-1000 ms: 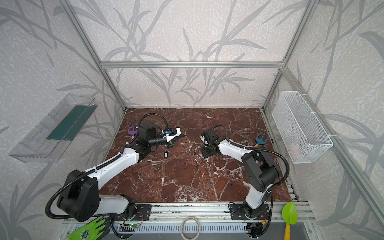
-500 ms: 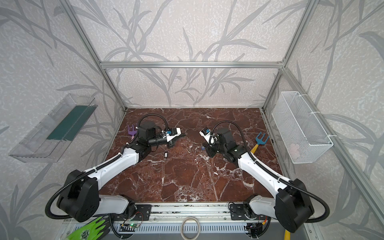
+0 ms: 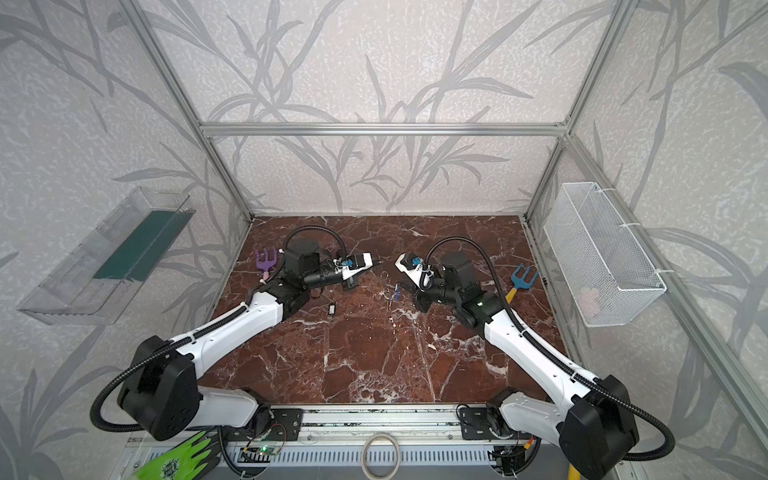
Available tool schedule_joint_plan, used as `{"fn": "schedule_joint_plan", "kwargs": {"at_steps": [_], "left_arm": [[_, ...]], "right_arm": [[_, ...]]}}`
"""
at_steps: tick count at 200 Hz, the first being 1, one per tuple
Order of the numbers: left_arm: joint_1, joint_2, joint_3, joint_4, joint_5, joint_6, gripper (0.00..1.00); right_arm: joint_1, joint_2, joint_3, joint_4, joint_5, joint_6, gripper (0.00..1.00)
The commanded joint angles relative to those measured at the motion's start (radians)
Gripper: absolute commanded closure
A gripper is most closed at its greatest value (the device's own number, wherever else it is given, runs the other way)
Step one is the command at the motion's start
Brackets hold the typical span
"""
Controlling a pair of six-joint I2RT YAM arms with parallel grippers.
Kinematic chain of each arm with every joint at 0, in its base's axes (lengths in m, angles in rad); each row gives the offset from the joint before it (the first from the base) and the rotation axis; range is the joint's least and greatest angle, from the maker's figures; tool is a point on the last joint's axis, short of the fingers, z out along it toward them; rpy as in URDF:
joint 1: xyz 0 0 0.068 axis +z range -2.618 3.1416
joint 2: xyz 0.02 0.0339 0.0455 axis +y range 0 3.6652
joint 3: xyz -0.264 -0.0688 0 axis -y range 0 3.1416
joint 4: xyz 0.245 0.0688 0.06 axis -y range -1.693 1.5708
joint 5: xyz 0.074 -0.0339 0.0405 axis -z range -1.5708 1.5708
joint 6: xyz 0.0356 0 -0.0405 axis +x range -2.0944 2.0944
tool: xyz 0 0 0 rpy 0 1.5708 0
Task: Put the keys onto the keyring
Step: 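Carry the blue-tag key to the plate held by the left gripper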
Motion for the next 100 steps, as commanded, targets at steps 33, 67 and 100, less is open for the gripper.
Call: {"fn": "schedule_joint_plan", "kwargs": {"at_steps": [33, 67, 100], "left_arm": [[-0.036, 0.001, 0.047, -0.004, -0.041, 0.036, 1.00], [-0.051, -0.007, 0.048, -0.016, -0.053, 0.052, 1.00], [-0.060, -0.012, 0.052, -0.047, -0.068, 0.079, 1.00]], "right_arm": [[0.001, -0.009, 0.070, 0.069, -0.097, -0.006, 1.00], [0.001, 0.015, 0.091, 0.086, -0.141, -0.004, 1.00], [0.000, 0.025, 0.093, 0.099, -0.140, 0.000, 1.00]]}}
